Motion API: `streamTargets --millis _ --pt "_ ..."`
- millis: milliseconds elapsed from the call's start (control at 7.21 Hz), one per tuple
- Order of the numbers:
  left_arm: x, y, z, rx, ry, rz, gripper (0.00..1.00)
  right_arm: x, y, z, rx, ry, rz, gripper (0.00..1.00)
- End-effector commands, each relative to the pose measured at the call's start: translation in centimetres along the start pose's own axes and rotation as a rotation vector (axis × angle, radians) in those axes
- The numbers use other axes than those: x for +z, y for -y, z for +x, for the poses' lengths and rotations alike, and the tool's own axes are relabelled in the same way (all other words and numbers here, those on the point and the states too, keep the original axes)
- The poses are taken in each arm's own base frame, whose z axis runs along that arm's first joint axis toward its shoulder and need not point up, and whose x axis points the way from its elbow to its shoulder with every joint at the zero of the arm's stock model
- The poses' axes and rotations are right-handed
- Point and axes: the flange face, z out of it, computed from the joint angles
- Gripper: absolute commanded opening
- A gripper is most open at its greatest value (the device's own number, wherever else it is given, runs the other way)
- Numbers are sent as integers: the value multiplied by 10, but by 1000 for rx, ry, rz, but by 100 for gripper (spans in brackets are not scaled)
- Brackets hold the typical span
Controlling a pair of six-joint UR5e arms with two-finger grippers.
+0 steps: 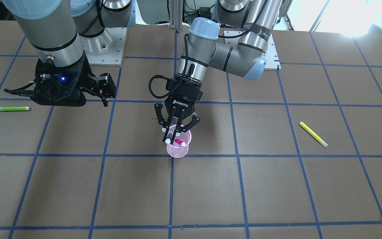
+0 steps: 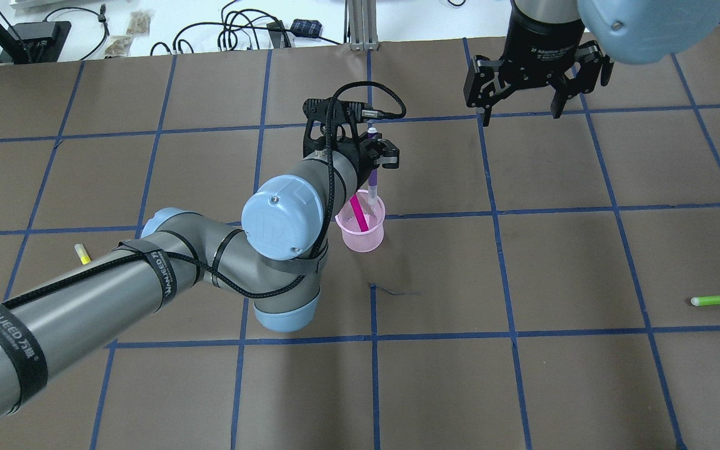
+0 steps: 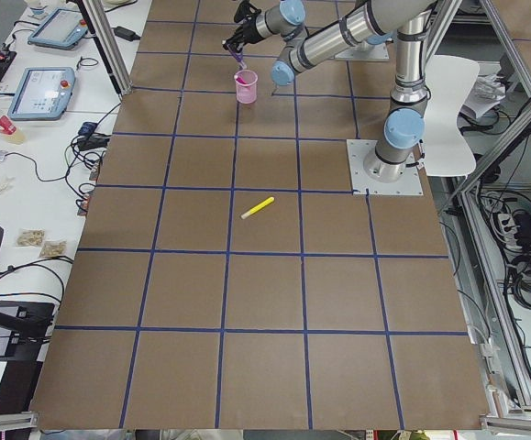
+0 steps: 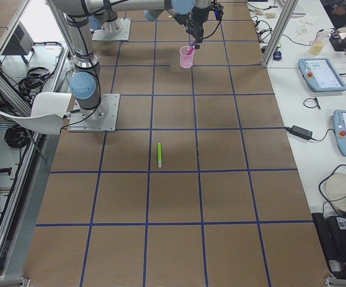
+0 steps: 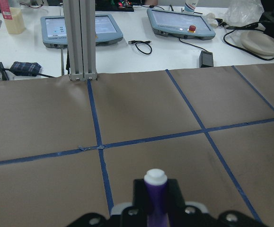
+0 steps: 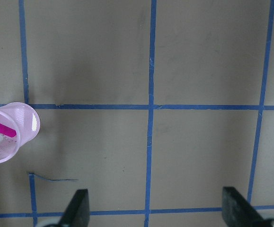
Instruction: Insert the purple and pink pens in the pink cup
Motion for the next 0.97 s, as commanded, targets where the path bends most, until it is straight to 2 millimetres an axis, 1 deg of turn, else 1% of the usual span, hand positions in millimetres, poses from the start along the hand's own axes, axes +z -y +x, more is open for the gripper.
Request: streamTargets --millis 0,139,277,416,554,693,832 --pt "16 -14 -3 5 5 11 0 7 2 0 0 -9 -7 100" --pt "19 -18 -5 1 24 18 0 5 0 0 2 -10 -4 100" --pt "17 -23 -8 5 82 19 0 6 -2 0 -2 -3 -9 100" --pt "16 -32 -9 8 88 1 0 3 -1 6 12 7 11 100" --pt "17 -37 -9 8 90 -8 0 -1 1 7 -7 10 40 100" --pt "17 -37 -9 10 93 -7 16 -2 0 7 -9 11 42 100" --pt "18 -39 -9 9 93 -21 99 -2 1 7 -9 13 43 100"
